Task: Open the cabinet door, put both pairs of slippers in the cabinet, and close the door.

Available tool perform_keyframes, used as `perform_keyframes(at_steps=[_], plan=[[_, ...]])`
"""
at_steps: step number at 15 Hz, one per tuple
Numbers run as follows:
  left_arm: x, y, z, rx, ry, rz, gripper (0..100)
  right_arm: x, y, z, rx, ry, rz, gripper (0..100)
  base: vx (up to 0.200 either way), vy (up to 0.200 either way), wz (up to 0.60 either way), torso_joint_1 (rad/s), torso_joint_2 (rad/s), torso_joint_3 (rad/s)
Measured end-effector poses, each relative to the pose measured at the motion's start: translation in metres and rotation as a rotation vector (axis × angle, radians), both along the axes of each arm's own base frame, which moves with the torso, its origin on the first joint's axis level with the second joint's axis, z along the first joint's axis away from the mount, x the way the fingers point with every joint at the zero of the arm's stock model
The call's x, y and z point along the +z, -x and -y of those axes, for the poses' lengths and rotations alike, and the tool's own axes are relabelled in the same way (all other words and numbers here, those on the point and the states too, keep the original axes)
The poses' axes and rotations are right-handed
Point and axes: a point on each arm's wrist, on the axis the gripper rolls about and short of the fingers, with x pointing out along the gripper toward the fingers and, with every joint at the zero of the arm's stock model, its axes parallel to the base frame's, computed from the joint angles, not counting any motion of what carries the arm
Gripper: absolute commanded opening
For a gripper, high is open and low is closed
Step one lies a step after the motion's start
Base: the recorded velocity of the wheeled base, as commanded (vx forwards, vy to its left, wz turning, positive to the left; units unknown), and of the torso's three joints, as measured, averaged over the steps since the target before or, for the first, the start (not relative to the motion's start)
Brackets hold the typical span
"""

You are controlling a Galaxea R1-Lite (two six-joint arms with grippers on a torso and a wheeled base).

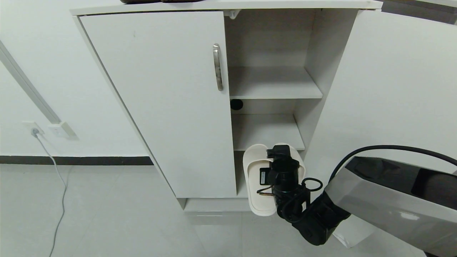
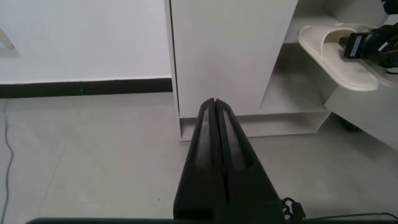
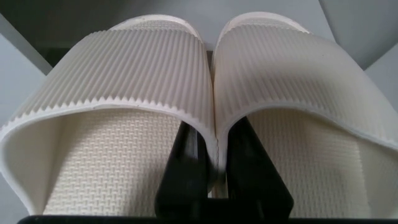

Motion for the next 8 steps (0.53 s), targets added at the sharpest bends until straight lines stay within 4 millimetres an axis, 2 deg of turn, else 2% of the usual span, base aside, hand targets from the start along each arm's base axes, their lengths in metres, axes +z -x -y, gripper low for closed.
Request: perform_keyframes(at_steps=[8], plan=[[0.0,0.0,0.0,0.0,-0.002,0.0,0,-0.0002,-0.0003,0.0003,-0.003,0.003,0.0,0,0.2,0.0,0.0,0.0,0.0,0.002]])
